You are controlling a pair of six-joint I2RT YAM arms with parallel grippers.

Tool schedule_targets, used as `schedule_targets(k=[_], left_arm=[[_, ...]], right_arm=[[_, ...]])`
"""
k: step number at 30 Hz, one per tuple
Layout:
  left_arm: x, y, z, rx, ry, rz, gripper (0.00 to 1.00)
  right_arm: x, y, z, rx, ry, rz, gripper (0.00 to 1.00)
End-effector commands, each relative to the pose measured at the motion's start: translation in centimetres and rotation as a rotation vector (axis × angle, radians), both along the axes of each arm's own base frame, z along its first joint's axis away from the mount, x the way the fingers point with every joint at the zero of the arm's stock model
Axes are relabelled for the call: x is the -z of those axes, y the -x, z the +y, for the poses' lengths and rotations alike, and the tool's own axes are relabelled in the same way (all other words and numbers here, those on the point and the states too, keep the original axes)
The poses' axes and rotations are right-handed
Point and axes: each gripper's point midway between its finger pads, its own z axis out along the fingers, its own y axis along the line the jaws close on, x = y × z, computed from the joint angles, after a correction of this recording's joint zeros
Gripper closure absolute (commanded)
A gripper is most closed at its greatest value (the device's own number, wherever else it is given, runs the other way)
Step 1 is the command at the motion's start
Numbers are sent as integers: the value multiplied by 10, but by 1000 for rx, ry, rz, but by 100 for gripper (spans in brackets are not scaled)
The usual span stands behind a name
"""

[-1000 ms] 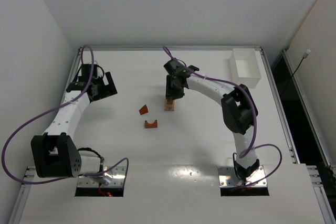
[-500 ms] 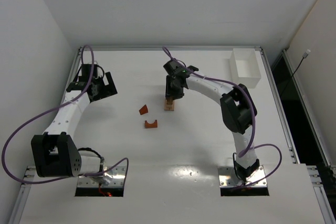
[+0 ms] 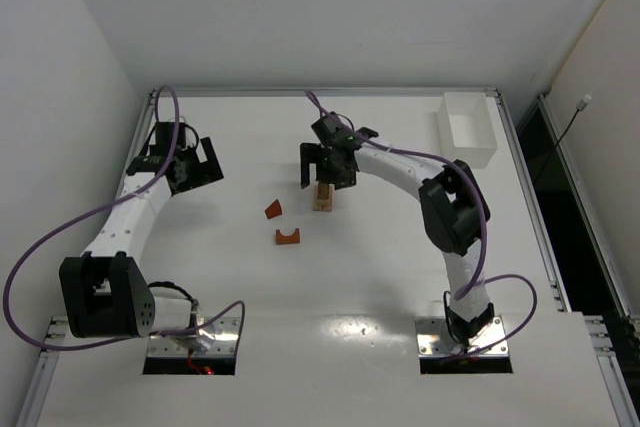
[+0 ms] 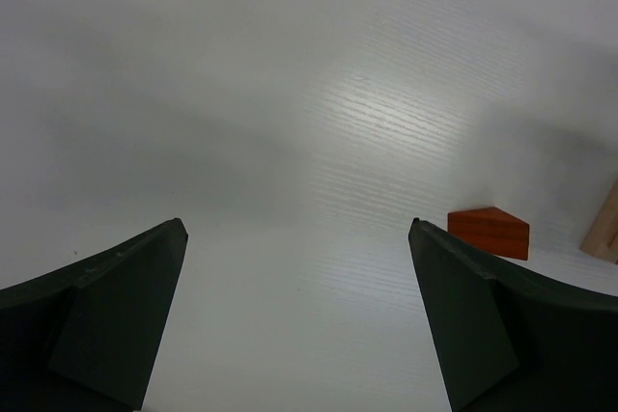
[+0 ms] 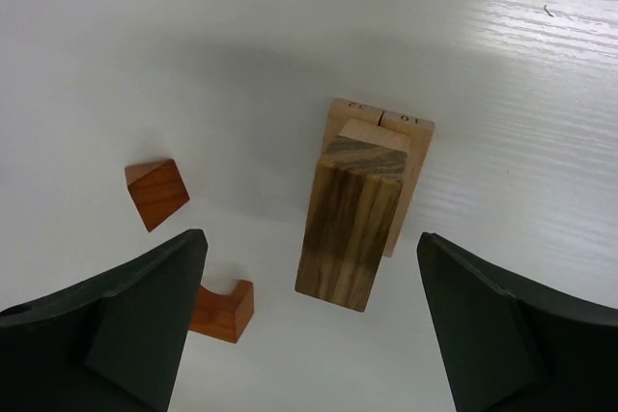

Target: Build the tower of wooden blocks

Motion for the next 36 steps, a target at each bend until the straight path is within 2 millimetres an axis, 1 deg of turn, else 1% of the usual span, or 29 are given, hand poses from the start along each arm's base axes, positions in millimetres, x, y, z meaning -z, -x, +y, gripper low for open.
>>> schedule_targets(k=[1,2,3,4,5,6,7,8,9,10,11,13,14,15,16,17,19,20,21,22,23,25,27,28,29,30,32,35,36], left_arm=[[-19,-11,4,-18,1,-71,0],[-20,-8,4,-18,0,-76,0],[-17,-4,1,-1,4,-69,0],[-15,-2,2,7,-3,-66,0],[-19,2,0,14,4,-82,0],[-13,9,-4,36,14,-69,0],[-14,10,-7,47,24,-85,0],[-19,12,-10,67,31,-111,0],[-14,18,-19,111,64,-102,0],[-16,18,-24,132,84,-117,0],[-19,19,-28,156,94,-127,0],[-19,22,-43,235,142,-137,0],[-19,23,-51,280,148,-137,0],[-21,25,-61,327,168,-139,0],[-20,27,-73,374,165,-137,0],[-26,26,-79,416,149,-150,0],[-32,25,-93,487,129,-159,0],[-37,27,-106,544,119,-169,0],[-35,28,-111,598,91,-158,0],[-40,26,-120,654,86,-170,2],[-38,34,-134,726,82,-147,4],[-39,36,-150,858,43,-152,11],[-34,49,-171,999,-10,-125,16],[-29,48,-176,1032,-52,-99,25],[-21,61,-189,1108,-76,-62,29],[-16,63,-194,1170,-124,-49,39],[-8,81,-212,1279,-174,-42,50],[6,93,-225,1377,-252,-54,62],[8,94,-226,1405,-279,-70,68]], right_arm=[[-29,2,13,-114,-78,-89,10],[-35,8,16,-147,-89,-104,8],[-32,16,11,-175,-82,-103,4],[-56,15,9,-219,-97,-184,1],[-54,30,9,-272,-98,-187,1],[-61,39,9,-320,-105,-213,1],[-87,41,6,-386,-114,-307,1],[-82,55,1,-433,-93,-317,1],[-86,64,-2,-475,-75,-345,1],[-91,67,-10,-521,-42,-387,1],[-99,79,-17,-555,-38,-427,1],[-103,82,-36,-566,31,-485,1],[-95,88,-49,-602,81,-495,1],[-106,90,-58,-607,103,-545,1],[-105,89,-71,-600,165,-563,1],[-94,92,-87,-624,226,-564,1],[-103,90,-110,-596,306,-616,1],[-96,92,-121,-598,342,-610,1],[-98,89,-133,-587,388,-624,1],[-95,93,-137,-598,397,-627,2],[-101,91,-146,-576,415,-647,2],[-103,91,-158,-553,448,-652,3],[-109,91,-171,-521,468,-664,5],[-109,92,-173,-514,475,-665,5],[-110,92,-179,-502,480,-660,5],[-110,92,-185,-494,490,-662,5],[-112,91,-195,-471,517,-657,5],[-113,88,-209,-437,542,-646,5],[-119,86,-218,-416,560,-651,5]])
